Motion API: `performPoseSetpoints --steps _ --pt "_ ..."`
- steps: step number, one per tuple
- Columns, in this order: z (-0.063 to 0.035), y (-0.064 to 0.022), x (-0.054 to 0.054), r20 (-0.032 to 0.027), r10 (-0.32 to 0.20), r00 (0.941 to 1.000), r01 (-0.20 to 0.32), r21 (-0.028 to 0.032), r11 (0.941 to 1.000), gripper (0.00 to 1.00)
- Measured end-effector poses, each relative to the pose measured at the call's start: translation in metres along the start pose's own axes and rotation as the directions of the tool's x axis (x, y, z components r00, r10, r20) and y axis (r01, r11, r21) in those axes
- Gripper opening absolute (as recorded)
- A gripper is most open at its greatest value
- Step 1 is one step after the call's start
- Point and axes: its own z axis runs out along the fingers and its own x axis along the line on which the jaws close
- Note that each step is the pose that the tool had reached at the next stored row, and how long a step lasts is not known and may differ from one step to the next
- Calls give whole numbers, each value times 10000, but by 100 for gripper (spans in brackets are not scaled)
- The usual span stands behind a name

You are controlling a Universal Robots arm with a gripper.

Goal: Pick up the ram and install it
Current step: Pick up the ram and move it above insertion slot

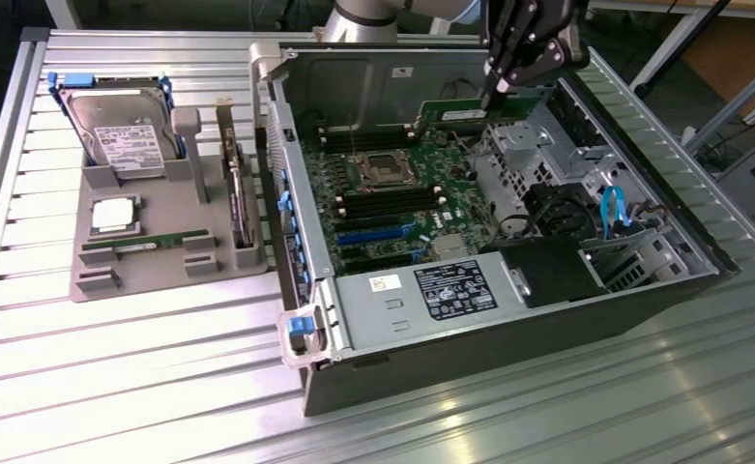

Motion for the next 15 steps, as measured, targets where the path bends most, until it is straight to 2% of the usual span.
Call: performPoseSetpoints --steps 2,3,15 --pt "3 0 0 -54 8 10000 -6 401 9992 13" --pt "4 0 0 -62 10 10000 -7 493 9988 13" --pt "6 23 -15 -64 10 10000 -7 494 9988 13"
